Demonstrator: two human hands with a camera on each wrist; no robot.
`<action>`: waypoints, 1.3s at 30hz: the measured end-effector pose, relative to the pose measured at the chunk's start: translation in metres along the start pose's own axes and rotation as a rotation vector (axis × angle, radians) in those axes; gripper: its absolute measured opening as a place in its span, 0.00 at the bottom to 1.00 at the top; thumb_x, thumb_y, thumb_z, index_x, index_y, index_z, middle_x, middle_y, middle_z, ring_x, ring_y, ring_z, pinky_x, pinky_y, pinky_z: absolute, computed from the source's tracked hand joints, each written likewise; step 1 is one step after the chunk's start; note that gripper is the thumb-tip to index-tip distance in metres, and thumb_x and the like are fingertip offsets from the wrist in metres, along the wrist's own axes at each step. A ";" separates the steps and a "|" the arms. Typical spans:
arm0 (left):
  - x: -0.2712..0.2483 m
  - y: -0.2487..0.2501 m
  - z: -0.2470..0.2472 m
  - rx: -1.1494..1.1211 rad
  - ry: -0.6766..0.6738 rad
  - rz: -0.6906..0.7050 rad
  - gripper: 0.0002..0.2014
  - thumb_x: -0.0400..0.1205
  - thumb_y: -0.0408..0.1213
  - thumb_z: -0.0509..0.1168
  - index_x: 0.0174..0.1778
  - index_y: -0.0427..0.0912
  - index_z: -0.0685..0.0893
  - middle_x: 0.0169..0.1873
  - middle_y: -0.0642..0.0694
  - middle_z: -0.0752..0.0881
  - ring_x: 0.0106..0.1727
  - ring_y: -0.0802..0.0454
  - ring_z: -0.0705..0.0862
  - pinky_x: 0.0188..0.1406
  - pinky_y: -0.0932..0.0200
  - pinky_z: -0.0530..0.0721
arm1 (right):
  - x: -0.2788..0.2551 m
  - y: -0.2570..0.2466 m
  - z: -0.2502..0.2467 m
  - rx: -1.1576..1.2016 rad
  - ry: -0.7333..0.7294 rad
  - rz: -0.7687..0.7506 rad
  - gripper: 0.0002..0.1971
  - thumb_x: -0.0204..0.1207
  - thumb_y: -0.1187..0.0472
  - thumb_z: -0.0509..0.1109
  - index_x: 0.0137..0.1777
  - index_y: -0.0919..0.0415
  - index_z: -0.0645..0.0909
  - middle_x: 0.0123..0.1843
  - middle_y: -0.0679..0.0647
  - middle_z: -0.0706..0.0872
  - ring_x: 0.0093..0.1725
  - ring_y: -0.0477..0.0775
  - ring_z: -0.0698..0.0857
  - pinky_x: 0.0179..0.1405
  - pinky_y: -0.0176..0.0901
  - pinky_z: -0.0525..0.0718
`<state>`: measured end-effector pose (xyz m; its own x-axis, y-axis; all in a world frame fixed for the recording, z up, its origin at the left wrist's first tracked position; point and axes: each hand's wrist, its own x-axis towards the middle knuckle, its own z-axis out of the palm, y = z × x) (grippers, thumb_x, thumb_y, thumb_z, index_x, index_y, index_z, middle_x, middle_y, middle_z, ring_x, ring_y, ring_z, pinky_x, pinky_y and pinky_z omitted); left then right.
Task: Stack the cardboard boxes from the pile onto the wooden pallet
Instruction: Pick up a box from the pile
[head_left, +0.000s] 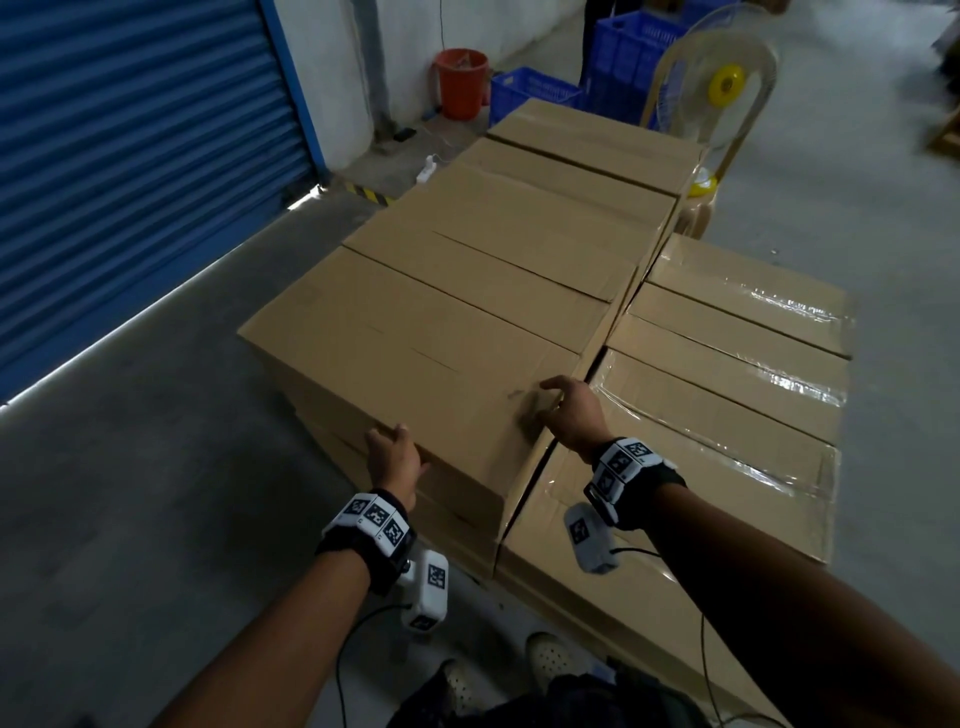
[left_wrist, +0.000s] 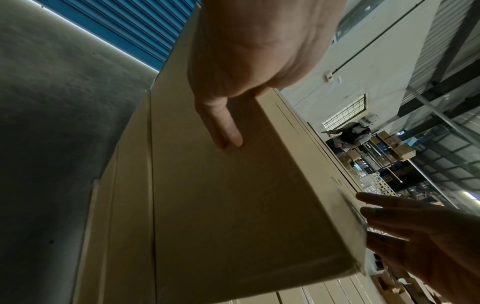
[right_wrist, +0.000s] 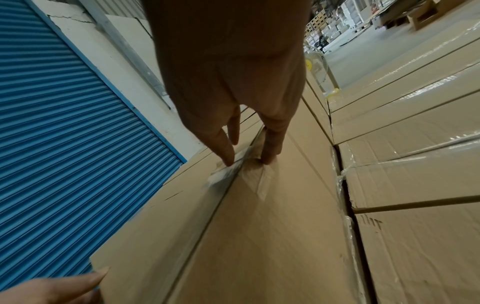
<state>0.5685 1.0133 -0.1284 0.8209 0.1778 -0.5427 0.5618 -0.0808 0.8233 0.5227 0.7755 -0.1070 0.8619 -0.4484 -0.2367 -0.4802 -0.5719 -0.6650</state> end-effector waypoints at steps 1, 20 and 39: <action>0.000 0.000 0.000 -0.003 -0.004 0.001 0.24 0.91 0.39 0.59 0.83 0.39 0.63 0.77 0.31 0.70 0.69 0.32 0.79 0.59 0.39 0.89 | 0.000 0.000 0.001 -0.002 0.000 0.005 0.25 0.74 0.64 0.77 0.71 0.56 0.79 0.72 0.59 0.77 0.66 0.59 0.81 0.65 0.54 0.84; 0.001 0.004 -0.012 0.047 -0.096 0.030 0.29 0.90 0.37 0.60 0.85 0.38 0.57 0.78 0.31 0.69 0.73 0.32 0.77 0.66 0.41 0.85 | -0.017 -0.015 0.005 -0.170 0.029 -0.050 0.24 0.77 0.60 0.75 0.72 0.57 0.77 0.77 0.61 0.67 0.72 0.64 0.75 0.69 0.50 0.80; 0.005 -0.015 -0.039 1.016 -0.067 0.842 0.29 0.81 0.32 0.72 0.80 0.48 0.76 0.84 0.45 0.67 0.86 0.44 0.58 0.78 0.44 0.73 | -0.061 -0.019 0.035 -0.534 -0.226 -0.450 0.45 0.66 0.36 0.78 0.82 0.44 0.64 0.87 0.60 0.54 0.86 0.68 0.50 0.82 0.69 0.61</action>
<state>0.5599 1.0531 -0.1371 0.9415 -0.3346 0.0388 -0.3172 -0.8419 0.4365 0.4848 0.8383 -0.1047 0.9792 0.0288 -0.2009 -0.0357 -0.9500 -0.3102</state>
